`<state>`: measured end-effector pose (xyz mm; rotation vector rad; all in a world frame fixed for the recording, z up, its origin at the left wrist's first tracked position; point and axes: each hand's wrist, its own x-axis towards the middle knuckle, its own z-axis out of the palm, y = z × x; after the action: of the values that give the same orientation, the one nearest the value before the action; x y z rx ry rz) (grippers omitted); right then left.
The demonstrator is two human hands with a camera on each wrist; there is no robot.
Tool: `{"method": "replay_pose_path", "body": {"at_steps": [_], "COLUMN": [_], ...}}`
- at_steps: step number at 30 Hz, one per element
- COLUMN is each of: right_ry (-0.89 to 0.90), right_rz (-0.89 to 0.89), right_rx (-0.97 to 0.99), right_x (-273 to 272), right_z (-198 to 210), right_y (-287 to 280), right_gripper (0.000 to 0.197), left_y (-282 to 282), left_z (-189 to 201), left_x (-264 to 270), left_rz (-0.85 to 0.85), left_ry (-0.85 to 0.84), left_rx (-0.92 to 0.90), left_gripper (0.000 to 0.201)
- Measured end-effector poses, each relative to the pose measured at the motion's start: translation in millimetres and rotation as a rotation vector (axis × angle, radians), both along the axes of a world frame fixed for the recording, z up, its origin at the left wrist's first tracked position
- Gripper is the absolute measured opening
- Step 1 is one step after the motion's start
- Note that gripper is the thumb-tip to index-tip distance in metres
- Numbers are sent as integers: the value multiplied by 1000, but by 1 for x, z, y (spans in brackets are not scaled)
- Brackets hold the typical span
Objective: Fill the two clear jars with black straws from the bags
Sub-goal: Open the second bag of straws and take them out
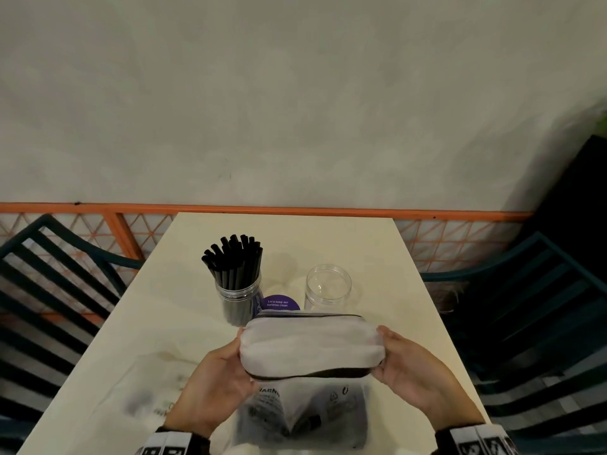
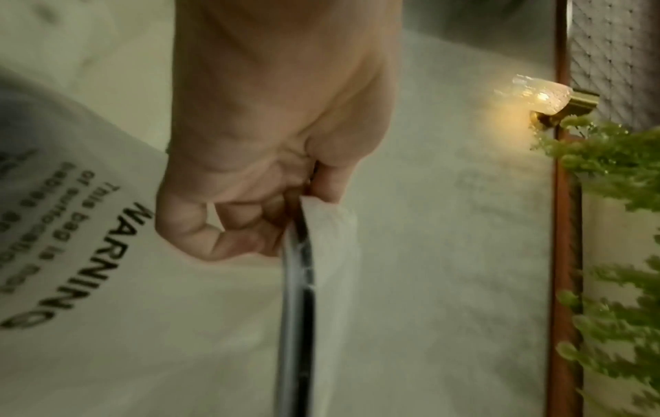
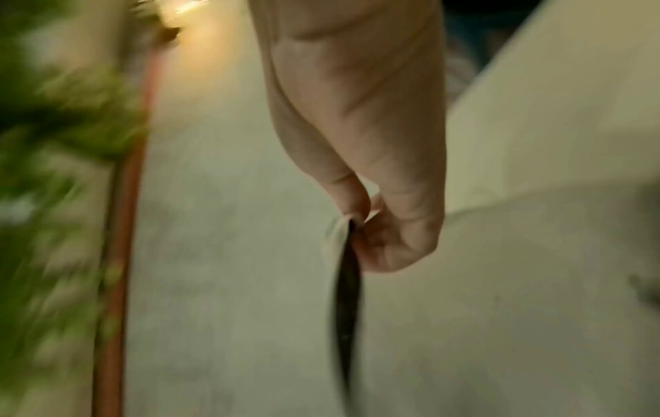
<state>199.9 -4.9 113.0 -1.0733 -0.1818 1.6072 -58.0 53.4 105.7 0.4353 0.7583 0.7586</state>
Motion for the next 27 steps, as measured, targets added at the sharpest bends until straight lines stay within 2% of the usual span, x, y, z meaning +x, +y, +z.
{"method": "replay_pose_path", "body": {"at_steps": [1,3,4,6,7,8,10,11,12,14,15,18,20,22,24,25,27], "right_ry": [107,169,146,147,173,188,200,150,70,-208,-368,-803,-987,-1091,-1168,-1185,-1136], "right_rz": [-34,-68,-85,-84,-59,-7,87,99,85,26,-1,-46,-117,-212,-263,-276,-258], "right_rx": [2,12,18,48,75,103,174,187,187,144,129,120,138,134,114,107,106], "right_x": [3,6,6,8,7,7,3,1,1,0,-1,0,1,3,5,6,8], "right_z": [-2,-6,-7,-16,-15,-15,-7,-4,-4,-3,-2,-2,-1,0,-1,-1,0], "right_y": [0,0,0,-2,-4,-5,-10,-11,-12,-14,-14,-10,-9,-8,-7,-6,-6], "right_gripper": [27,37,47,85,91,84,60,50,45,45,38,26,21,14,9,8,9], "left_y": [0,1,0,-1,-3,-4,-5,-6,-5,-5,-5,-9,-13,-17,-20,-21,-22], "left_z": [-2,-7,-8,-7,-6,-7,-8,-7,-9,-7,-5,-1,2,2,-1,0,5], "left_x": [-2,-5,-5,-2,0,1,2,1,-1,-3,-5,-7,-7,-4,-3,-2,0], "left_rz": [-4,-5,-4,-7,-5,1,12,5,-7,-44,-58,-113,-179,-290,-367,-349,-202], "left_ry": [-47,-118,-127,-100,-70,-24,125,209,283,418,483,657,762,860,866,852,825], "left_rx": [-16,-45,-53,-50,-26,13,121,181,243,332,363,440,470,478,482,482,487], "left_gripper": [37,57,58,52,50,54,76,86,87,76,72,78,61,40,31,27,16]}}
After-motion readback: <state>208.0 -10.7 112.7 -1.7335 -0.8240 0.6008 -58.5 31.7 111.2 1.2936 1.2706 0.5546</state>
